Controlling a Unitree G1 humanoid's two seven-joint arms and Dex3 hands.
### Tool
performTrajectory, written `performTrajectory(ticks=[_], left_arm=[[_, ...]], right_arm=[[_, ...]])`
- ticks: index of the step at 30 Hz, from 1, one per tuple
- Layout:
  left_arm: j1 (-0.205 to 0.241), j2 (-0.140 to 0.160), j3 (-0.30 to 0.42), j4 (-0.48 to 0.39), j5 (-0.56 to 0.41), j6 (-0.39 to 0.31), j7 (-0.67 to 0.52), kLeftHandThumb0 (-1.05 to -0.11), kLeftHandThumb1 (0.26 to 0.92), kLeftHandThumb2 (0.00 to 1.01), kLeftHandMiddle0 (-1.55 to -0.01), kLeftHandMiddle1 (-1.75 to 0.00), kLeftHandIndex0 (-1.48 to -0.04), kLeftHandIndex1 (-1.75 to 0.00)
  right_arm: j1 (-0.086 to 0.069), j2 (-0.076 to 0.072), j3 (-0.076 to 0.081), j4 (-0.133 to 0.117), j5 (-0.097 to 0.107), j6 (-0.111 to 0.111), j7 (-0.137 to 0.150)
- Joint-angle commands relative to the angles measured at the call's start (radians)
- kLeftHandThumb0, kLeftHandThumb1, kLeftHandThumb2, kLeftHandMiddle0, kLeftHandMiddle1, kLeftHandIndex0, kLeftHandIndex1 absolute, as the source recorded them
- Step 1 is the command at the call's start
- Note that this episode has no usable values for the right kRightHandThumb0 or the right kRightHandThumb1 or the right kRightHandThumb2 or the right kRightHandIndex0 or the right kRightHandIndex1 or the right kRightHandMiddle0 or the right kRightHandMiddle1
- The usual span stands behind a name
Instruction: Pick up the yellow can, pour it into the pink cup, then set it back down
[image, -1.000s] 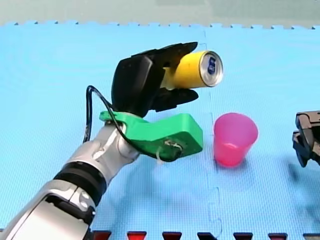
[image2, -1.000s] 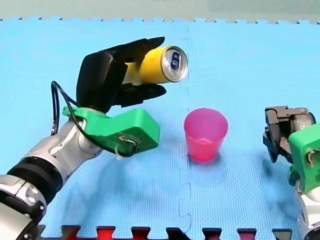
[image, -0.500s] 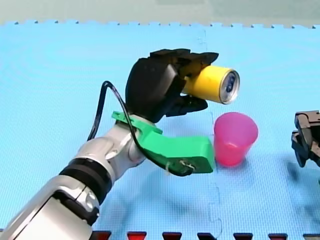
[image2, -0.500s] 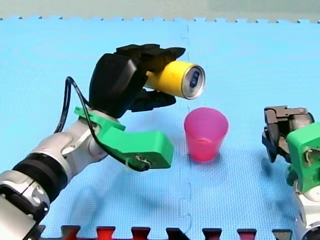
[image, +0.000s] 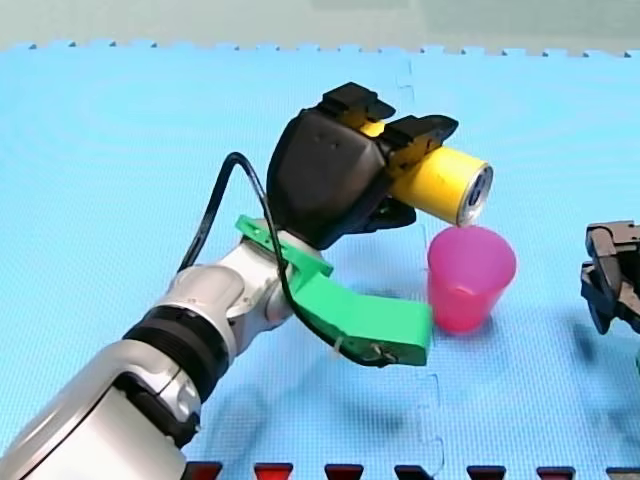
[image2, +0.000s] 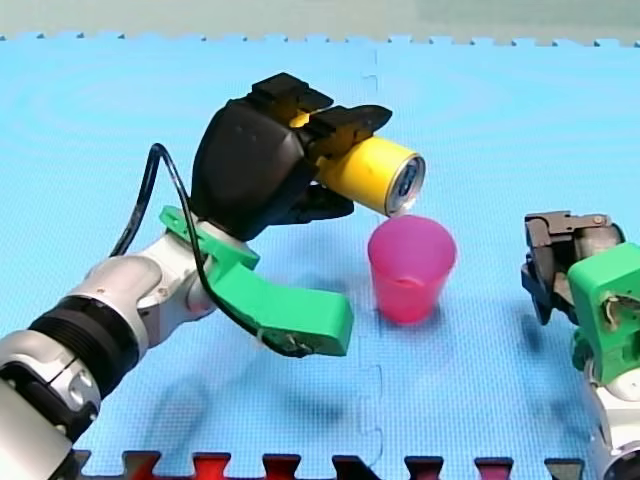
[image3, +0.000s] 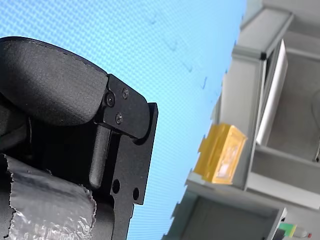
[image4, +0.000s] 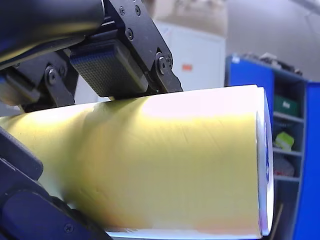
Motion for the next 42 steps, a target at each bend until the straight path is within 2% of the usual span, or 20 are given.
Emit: performTrajectory(ticks=[1,6,15,16,18,21,42], left_arm=[[-0.018,0.006,-0.014,0.003,0.010,0.017,0.027,-0.345,0.842,0.00,-0.86,-1.50,-1.29,-0.02],[-0.027,0.008,-0.032,0.014,0.025,0.058,0.053,-0.326,0.858,0.00,-0.81,-1.63,-1.31,-0.05],[-0.031,0.012,-0.040,0.020,0.015,0.066,0.054,-0.323,0.871,0.00,-0.79,-1.68,-1.27,-0.12],[-0.031,0.013,-0.040,0.019,0.014,0.066,0.053,-0.323,0.873,0.00,-0.79,-1.69,-1.19,-0.28],[-0.032,0.014,-0.039,0.017,0.012,0.067,0.050,-0.324,0.874,0.00,-0.78,-1.70,-0.93,-0.79],[-0.032,0.013,-0.039,0.017,0.011,0.069,0.049,-0.323,0.877,0.00,-0.78,-1.71,-0.84,-0.96],[-0.030,0.012,-0.051,0.018,0.010,0.089,0.058,-0.320,0.889,0.00,-0.77,-1.75,-0.78,-1.10]], right_arm=[[-0.003,-0.008,0.003,-0.005,-0.003,0.003,-0.007],[-0.007,-0.011,0.006,-0.003,-0.006,0.005,-0.016],[-0.010,-0.015,0.009,0.001,-0.008,0.004,-0.021],[-0.010,-0.016,0.009,0.001,-0.008,0.004,-0.021],[-0.010,-0.016,0.009,0.002,-0.008,0.003,-0.022],[-0.010,-0.017,0.010,0.002,-0.008,0.003,-0.024],[-0.004,-0.016,0.016,-0.005,-0.015,0.001,-0.041]])
